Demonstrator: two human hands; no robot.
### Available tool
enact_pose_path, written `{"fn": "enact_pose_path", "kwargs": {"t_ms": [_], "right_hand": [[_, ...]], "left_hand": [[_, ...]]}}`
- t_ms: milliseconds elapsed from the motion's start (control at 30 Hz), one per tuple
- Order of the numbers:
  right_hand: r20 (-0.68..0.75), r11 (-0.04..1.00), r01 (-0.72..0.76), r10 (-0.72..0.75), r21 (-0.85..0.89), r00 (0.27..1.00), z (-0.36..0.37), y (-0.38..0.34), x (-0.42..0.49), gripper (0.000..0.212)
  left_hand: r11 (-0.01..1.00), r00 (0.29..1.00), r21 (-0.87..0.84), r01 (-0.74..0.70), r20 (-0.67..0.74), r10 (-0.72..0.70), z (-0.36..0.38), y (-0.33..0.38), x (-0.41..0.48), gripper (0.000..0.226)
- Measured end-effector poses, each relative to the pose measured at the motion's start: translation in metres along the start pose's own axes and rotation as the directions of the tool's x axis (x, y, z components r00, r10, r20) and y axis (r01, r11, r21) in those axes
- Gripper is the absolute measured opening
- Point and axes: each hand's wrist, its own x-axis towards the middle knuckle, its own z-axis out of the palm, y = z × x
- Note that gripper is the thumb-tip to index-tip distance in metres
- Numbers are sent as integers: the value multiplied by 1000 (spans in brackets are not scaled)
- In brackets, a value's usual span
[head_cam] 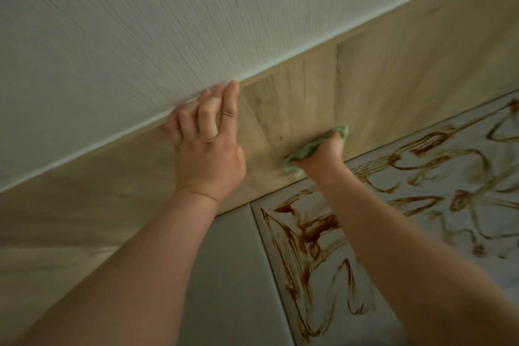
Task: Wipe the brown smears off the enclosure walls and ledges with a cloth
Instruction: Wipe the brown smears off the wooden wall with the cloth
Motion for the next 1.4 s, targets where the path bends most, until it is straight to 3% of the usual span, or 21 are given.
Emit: {"fn": "enact_pose_path", "kwargs": {"t_ms": [67,133,167,233,300,333,400,467,567,633,767,867,933,1033,1133,1267,1333,1400], "right_hand": [[-142,977,195,-205,-82,968,5,-31,-2,84],[-73,880,382,-417,-280,906,18,-13,-20,71],[8,797,412,-455,-442,890,25,16,-35,66],[182,734,347,-298,-585,937,33,80,-67,75],[328,775,209,-3,-596,945,36,118,-88,99],[370,807,168,67,-566,927,40,119,-95,99],[345,852,131,62,-507,936,47,90,-107,72],[307,850,218,-70,-480,949,47,51,-119,56],[310,831,422,-320,-361,895,51,-9,-137,72],[286,811,491,-412,-318,865,54,-16,-148,68],[318,849,449,-360,-278,877,41,21,-157,47],[316,855,407,-308,-322,897,43,14,-166,23],[280,831,424,-337,-361,899,54,6,-169,8],[271,745,472,-387,-470,881,72,27,-179,17],[383,639,488,-309,-595,870,77,67,-181,25],[369,569,547,-405,-614,836,62,34,-168,27],[293,537,588,-537,-605,791,54,-11,-154,27],[212,502,638,-664,-585,717,47,-64,-138,30]], "left_hand": [[999,999,-37,25,49,-23,-8,1,2,89],[996,992,-75,50,121,-41,-15,1,3,92],[993,985,-98,66,166,-49,-20,1,4,93],[985,963,-146,90,266,-49,-32,3,7,89],[977,913,-174,123,407,-43,-50,1,14,88],[972,873,-188,138,487,-30,-57,-3,18,89],[969,800,-196,148,600,-1,-71,-10,27,99],[967,768,-208,146,640,22,-76,-10,33,108],[952,740,-233,198,672,11,-83,-7,38,111],[949,727,-248,196,686,29,-86,-8,40,112],[941,718,-296,166,690,91,-99,-20,36,105],[934,803,-248,256,592,-63,-106,-29,21,91],[924,779,-171,342,601,-177,-104,-35,15,89],[925,736,-119,360,645,-204,-98,-38,10,93],[930,712,-63,363,662,-234,-100,-33,12,93],[933,643,59,354,709,-289,-109,-15,29,78],[949,680,83,304,679,-277,-111,-6,41,58],[988,794,32,153,591,-142,-110,5,50,46]]}}
